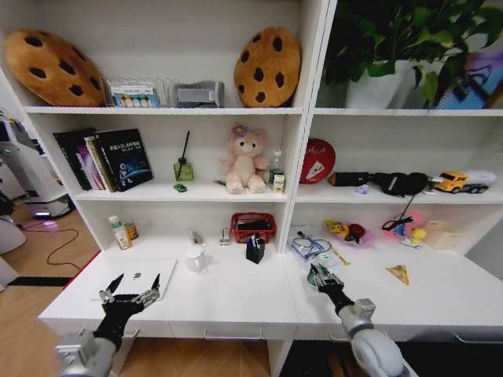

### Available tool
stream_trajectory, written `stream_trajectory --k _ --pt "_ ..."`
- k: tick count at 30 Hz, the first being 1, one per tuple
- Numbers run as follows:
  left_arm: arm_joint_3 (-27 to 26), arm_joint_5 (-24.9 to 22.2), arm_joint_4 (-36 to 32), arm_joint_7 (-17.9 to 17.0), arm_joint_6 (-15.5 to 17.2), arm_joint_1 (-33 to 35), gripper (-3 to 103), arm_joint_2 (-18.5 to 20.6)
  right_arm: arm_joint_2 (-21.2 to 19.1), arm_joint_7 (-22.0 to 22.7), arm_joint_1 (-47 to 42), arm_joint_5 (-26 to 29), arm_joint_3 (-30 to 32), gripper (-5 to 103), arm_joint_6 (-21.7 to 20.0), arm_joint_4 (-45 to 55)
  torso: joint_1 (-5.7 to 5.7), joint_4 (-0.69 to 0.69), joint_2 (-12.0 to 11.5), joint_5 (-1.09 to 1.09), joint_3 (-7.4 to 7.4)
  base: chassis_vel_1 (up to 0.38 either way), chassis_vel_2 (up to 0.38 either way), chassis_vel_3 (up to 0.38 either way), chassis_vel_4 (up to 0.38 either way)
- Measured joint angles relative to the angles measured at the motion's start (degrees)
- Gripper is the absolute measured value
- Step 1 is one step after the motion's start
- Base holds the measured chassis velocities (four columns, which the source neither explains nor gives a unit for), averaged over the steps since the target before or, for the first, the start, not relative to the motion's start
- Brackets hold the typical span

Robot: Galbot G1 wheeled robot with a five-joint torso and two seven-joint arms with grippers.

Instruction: Organize the objects on the table.

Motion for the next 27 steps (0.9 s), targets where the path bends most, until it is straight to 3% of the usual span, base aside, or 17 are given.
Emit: stream_trajectory --k 2,4,5,8,9,11,13,15,19,22,27 --pt "0.0 0.0 0.0 0.0 0.0 0.0 100 0.0 0.65 -0.78 -2.77 -0.84 1.01 27 0.87 1.84 -0.01 -0.02 0.0 -0.01 0.0 0.0 0.0 0.0 0.0" --pt "0.0 0.0 0.0 0.0 0.0 0.0 100 0.0 2.12 -5.35 -9.22 -3.76 3.56 27 4.78 5.13 -0.01 0.0 0.0 -0.01 0.0 0.0 0.0 0.0 0.0" --pt "0.0 0.0 0.0 0.0 0.0 0.0 100 0.0 2.12 -5.35 -9.22 -3.76 3.56 27 4.78 5.13 -0.01 0.0 0.0 -0.01 0.0 0.0 0.0 0.0 0.0" --pt "0.0 0.0 0.0 0.0 -0.01 0.0 100 0.0 2.65 -21.72 -20.39 -5.72 5.95 27 13.91 5.63 -0.01 0.0 0.0 -0.01 0.0 0.0 0.0 0.0 0.0" --pt "0.0 0.0 0.0 0.0 -0.01 0.0 100 0.0 2.65 -21.72 -20.39 -5.72 5.95 27 13.91 5.63 -0.01 0.0 0.0 -0.01 0.0 0.0 0.0 0.0 0.0" --pt "0.0 0.0 0.0 0.0 0.0 0.0 100 0.0 3.43 -33.06 -25.59 -8.75 6.32 27 22.24 0.65 -0.01 -0.02 0.0 -0.02 0.0 0.0 0.0 0.0 0.0" --pt "0.0 0.0 0.0 0.0 0.0 0.0 100 0.0 3.43 -33.06 -25.59 -8.75 6.32 27 22.24 0.65 -0.01 -0.02 0.0 -0.02 0.0 0.0 0.0 0.0 0.0" --pt "0.0 0.0 0.0 0.0 0.0 0.0 100 0.0 5.11 -42.04 -25.98 -14.75 6.01 27 30.94 -9.38 -0.01 -0.02 0.01 0.02 0.0 0.0 0.0 0.0 0.0" --pt "0.0 0.0 0.0 0.0 0.0 0.0 100 0.0 5.68 -42.43 -22.47 -17.16 4.8 27 32.5 -18.04 -0.01 0.0 0.0 0.0 0.0 0.0 0.0 0.0 0.0" --pt "0.0 0.0 0.01 0.0 0.0 0.0 100 0.0 5.93 -36.29 -14.14 -18.62 3.16 27 30.73 -32.67 -0.01 0.01 -0.01 0.01 0.01 0.0 0.0 0.0 0.0" --pt "0.0 0.0 0.0 0.0 0.0 0.0 100 0.0 7.68 -30.39 -4.5 -19.08 0.85 27 27.21 -46.68 0.0 0.02 -0.01 -0.01 0.01 0.0 0.0 0.0 0.0"
